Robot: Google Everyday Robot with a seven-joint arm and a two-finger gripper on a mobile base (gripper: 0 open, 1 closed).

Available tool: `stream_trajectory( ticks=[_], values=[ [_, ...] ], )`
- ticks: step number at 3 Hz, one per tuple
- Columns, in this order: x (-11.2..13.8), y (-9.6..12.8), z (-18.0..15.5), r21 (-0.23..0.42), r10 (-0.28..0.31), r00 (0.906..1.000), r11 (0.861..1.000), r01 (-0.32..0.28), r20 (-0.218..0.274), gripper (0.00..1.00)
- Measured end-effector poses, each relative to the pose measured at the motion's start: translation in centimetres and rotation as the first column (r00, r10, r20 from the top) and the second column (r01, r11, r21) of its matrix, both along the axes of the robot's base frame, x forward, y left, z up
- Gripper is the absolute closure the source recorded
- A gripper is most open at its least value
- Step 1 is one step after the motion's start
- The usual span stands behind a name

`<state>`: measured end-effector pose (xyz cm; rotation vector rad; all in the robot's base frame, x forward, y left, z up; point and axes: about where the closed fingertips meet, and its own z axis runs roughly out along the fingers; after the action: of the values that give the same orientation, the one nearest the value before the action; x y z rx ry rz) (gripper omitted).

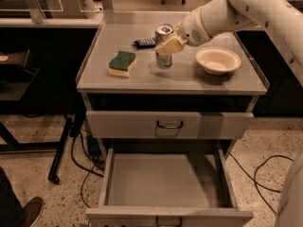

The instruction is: Pick redbull can from middle drawer and place on counter

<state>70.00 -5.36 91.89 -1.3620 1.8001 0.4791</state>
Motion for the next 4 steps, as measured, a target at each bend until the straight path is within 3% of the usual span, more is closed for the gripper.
stream_trajectory(
  ticks=[2, 4],
  values=[
    [2.5, -0.6, -3.0, -0.042, -0.013, 0.9976, 0.999, 0.010, -0.067, 1.00],
    [2.8, -0.7, -3.4, -0.047, -0.013, 0.9960, 0.999, 0.009, -0.088, 1.00]
  ],
)
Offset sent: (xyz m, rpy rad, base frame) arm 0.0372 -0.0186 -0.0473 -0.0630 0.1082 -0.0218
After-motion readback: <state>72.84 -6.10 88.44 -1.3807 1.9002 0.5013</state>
